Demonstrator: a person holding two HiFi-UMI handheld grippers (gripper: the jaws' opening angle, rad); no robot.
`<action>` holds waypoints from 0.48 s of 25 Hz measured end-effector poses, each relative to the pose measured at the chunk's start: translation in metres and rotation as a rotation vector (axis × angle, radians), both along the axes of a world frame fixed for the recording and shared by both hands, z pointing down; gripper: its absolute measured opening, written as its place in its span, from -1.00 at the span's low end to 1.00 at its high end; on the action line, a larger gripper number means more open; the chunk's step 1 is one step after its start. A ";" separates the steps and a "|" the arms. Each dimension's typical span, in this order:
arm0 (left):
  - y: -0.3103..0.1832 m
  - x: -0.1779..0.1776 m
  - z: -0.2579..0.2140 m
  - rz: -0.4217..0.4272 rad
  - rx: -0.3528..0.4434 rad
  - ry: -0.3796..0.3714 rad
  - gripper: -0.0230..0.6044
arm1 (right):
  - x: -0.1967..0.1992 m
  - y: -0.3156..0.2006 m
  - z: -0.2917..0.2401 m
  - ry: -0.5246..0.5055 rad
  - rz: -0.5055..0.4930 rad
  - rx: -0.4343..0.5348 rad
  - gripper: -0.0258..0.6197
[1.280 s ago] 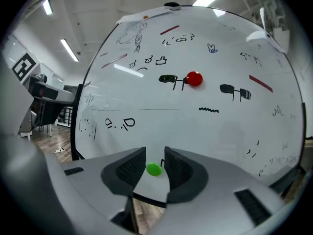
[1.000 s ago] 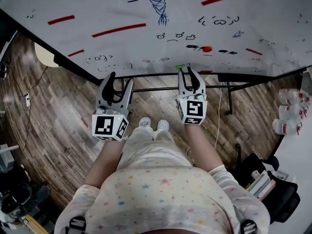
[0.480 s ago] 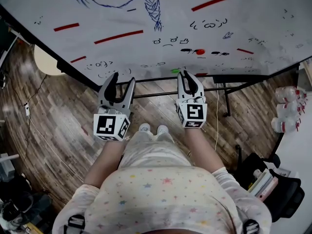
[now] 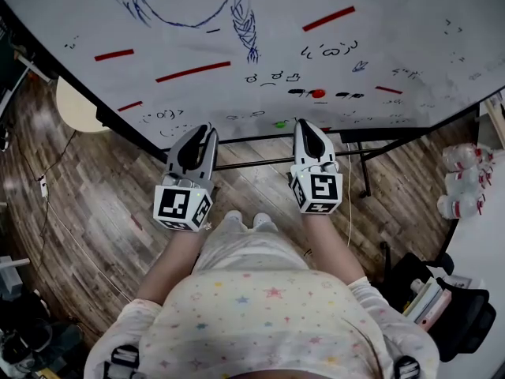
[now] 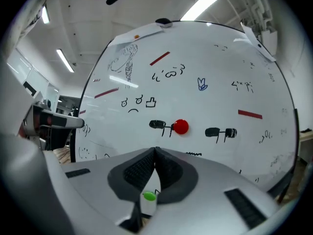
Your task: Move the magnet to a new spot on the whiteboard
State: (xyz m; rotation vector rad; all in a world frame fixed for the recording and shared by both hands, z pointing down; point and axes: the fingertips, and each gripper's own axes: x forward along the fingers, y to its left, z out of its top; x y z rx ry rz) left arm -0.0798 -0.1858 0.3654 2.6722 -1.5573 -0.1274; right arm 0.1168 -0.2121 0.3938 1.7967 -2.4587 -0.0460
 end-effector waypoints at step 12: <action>-0.007 0.012 -0.017 0.022 0.023 0.020 -0.79 | 0.004 0.003 -0.048 -0.085 -0.015 0.070 -0.92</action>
